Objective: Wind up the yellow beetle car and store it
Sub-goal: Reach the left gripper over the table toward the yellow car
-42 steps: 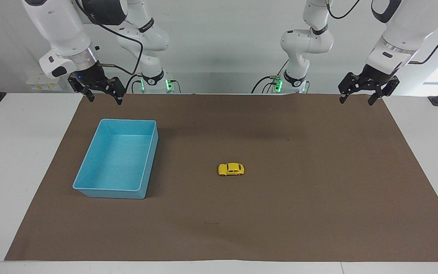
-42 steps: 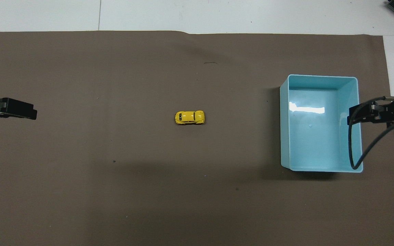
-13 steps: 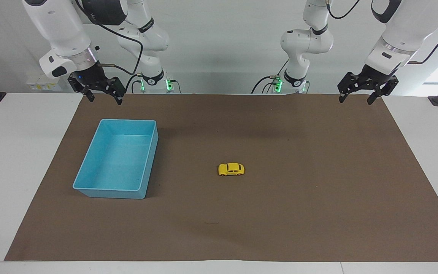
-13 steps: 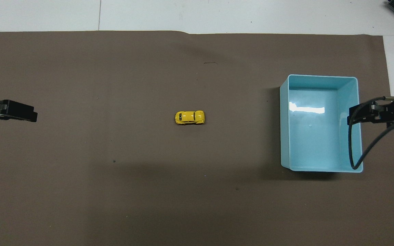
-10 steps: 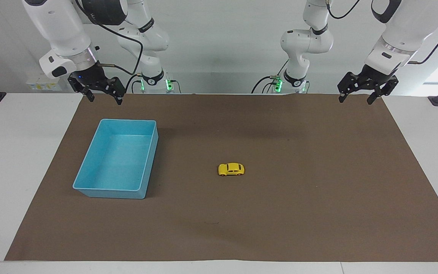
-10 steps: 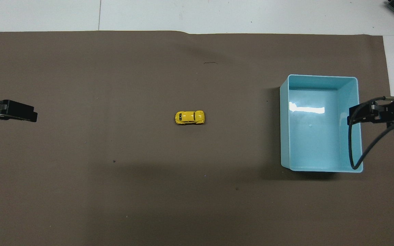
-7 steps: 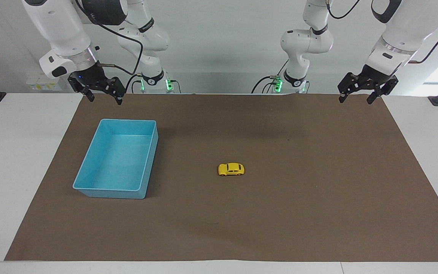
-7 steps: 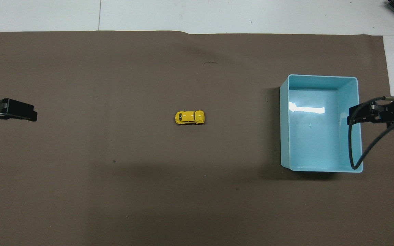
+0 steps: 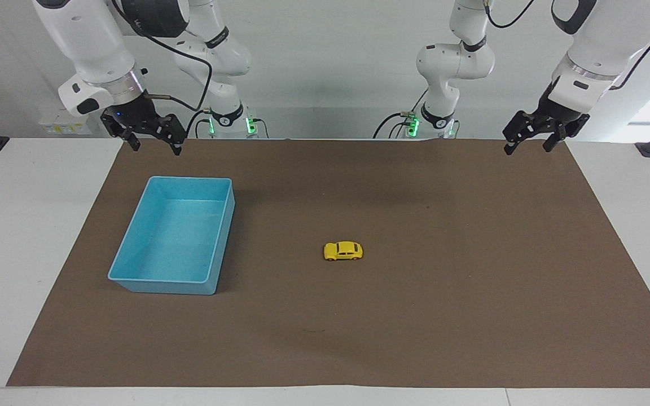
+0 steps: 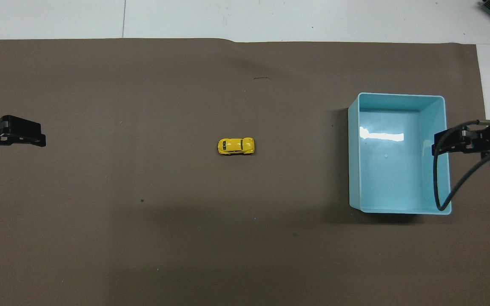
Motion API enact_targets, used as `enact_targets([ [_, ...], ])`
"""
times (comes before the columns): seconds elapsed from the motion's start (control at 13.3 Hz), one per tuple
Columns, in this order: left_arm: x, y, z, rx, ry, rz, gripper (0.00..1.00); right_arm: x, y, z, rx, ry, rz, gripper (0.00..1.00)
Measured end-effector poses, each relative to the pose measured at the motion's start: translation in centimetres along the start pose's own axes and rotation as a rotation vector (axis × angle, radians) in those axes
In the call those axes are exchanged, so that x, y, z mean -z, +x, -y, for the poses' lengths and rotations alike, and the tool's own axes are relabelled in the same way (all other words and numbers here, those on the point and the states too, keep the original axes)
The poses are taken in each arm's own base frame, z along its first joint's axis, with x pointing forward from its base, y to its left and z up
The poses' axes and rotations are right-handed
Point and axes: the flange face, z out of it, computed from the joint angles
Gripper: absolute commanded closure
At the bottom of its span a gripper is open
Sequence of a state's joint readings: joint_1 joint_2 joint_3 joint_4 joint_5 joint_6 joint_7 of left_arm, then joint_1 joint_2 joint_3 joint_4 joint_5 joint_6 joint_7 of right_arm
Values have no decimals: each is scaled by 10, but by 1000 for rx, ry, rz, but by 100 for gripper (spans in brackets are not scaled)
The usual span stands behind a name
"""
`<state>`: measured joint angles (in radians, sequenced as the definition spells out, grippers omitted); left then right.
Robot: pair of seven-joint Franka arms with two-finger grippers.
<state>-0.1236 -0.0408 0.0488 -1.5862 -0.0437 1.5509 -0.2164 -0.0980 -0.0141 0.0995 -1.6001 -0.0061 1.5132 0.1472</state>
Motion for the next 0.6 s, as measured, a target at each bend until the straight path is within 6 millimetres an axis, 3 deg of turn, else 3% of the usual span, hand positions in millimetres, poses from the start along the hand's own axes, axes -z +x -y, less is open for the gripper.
enact_targets([
  [0.6,-6,-1,-5,419,5,11,0,0,0,0,0,0,0,0],
])
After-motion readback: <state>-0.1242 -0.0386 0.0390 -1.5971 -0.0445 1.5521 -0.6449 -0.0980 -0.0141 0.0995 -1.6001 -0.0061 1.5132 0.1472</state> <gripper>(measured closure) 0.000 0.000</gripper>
